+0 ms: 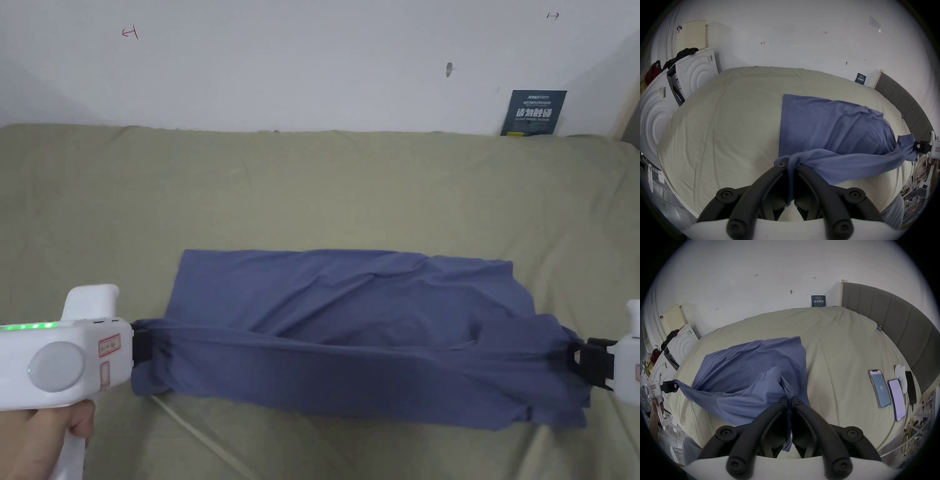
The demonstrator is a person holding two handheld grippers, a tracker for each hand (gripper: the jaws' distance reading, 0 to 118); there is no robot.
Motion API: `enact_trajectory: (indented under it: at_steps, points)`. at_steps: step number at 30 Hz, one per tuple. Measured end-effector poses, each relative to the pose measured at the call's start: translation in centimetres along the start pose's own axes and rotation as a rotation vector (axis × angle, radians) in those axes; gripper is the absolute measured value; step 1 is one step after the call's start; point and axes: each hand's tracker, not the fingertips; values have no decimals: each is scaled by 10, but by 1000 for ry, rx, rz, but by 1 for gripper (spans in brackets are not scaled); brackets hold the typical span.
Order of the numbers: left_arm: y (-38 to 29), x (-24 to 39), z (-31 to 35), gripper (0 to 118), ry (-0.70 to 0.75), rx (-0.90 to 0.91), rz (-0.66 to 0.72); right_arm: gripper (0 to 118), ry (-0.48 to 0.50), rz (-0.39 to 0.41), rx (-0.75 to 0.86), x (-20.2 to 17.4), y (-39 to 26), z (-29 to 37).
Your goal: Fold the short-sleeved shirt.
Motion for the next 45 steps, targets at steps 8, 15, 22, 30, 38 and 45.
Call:
enact_trajectory:
  at_steps: [8, 15, 22, 30, 38, 45]
  points:
    - [31, 13, -50, 0, 28, -35, -7, 6, -48, 6, -43, -1, 31, -60]
    - [27, 8, -95, 114, 57, -125, 21, 117, -108, -44, -75, 4, 37, -102]
    - [7, -9, -55, 110, 86, -104, 15, 116, -112, -45, -66, 10, 9, -71]
    - [-49, -24, -9, 0, 34, -81, 75, 0, -111, -86, -46, -5, -66, -9]
    - [-62, -33, -12, 0, 11, -96, 109, 0, -51, -83, -44, -6, -90, -6]
    - [-35, -12, -55, 114, 32, -154, 96, 0, -59, -50, -46, -11, -73, -12]
